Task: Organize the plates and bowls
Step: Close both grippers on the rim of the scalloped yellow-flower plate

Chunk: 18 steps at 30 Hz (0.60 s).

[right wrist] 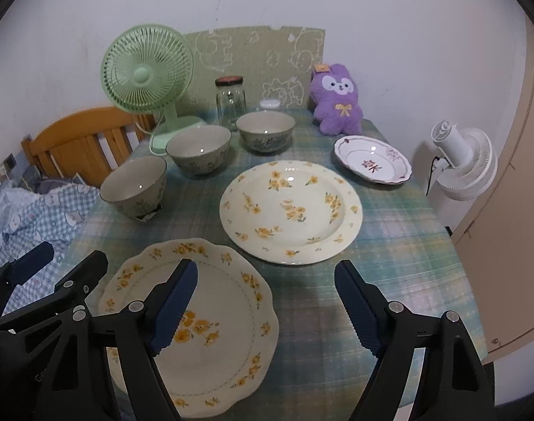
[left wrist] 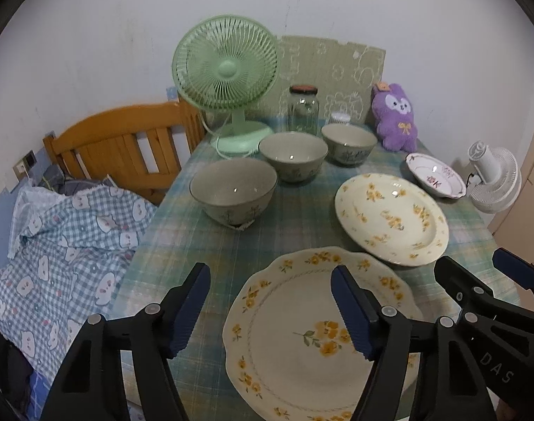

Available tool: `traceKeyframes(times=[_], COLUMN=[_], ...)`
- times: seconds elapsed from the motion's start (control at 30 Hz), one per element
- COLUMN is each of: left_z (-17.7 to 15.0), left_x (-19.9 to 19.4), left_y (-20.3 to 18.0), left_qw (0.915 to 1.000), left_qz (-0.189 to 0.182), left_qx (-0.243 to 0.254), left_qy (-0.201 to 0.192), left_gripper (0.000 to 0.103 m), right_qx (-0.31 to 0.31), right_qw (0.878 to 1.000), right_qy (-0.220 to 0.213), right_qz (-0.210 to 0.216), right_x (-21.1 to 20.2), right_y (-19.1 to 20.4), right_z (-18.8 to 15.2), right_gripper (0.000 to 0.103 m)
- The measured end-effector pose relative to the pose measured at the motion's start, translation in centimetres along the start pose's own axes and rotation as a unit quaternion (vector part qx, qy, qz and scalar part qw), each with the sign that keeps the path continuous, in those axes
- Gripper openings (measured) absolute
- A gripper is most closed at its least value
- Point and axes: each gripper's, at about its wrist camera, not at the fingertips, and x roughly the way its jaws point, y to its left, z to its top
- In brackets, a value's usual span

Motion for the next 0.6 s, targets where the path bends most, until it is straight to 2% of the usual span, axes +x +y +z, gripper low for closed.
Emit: traceKeyframes(times=[0.6], left_z=[-2.6], left_x=[6.7], left_y=[1.7], left_qw=[0.995], left_qz=[0.0], left_qx=[-0.008], left_qy=[0.099], left_gripper=[0.071], right_qx=[-0.003], right_qw=[0.996], right_qy=[0.085], right_qz=[-0.007], right_x=[6.7], right_y=[1.7], right_z=[-2.1], right_gripper=[0.079])
